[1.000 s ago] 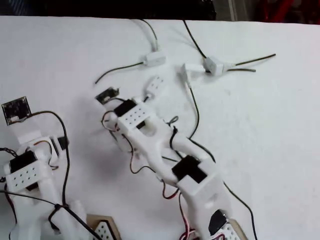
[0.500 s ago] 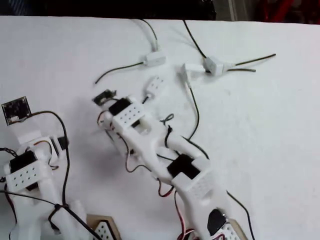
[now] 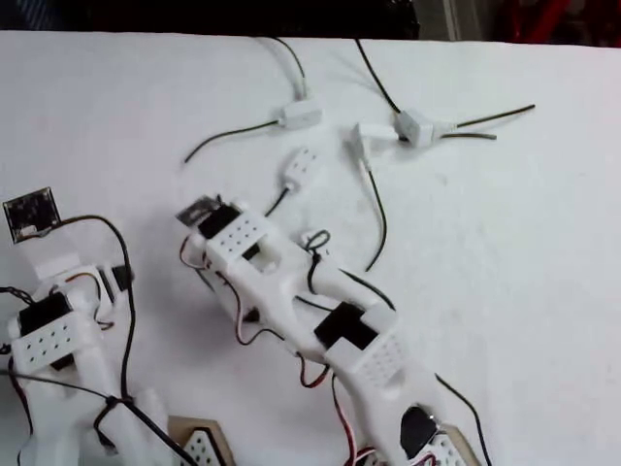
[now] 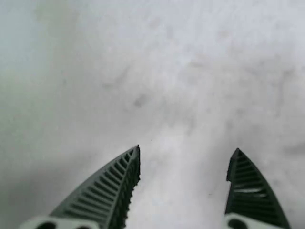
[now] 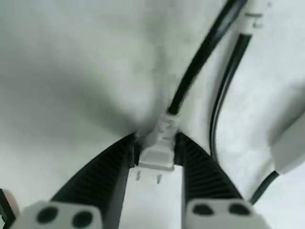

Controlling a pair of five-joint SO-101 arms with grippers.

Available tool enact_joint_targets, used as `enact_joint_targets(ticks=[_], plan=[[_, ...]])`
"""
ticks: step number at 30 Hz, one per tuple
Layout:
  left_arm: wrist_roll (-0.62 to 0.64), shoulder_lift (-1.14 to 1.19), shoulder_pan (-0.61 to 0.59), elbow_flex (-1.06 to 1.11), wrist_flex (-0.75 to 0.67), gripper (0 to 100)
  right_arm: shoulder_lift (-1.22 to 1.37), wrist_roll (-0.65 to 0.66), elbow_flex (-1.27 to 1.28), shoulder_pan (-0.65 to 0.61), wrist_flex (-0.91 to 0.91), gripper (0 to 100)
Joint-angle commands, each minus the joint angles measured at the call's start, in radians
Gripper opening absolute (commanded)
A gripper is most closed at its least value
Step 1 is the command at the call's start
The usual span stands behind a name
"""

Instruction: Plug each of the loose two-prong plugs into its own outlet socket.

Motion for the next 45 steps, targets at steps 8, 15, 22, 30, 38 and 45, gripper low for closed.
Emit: enact_joint_targets(ticks=[8,15,22,30,38,45], plan=[[0.005,-0.028,0.015,-0.057,-0.020,29,-0.159,0.023,-0.078,-0.010,0.137,3.9],[0.005,-0.028,0.015,-0.057,-0.020,29,-0.237,0.052,-0.077,-0.008,0.171,13.4],[0.005,-0.028,0.015,-0.057,-0.020,29,-0.265,0.052,-0.075,-0.012,0.170,13.4],[0.005,-0.028,0.015,-0.057,-0.020,29,-0.470,0.052,0.184,-0.015,0.019,13.3],[0.005,-0.028,0.015,-0.057,-0.020,29,-0.575,0.054,0.531,-0.015,-0.286,13.3],[0.005,-0.028,0.015,-0.057,-0.020,29,-0.559,0.055,0.614,-0.012,-0.392,13.5]])
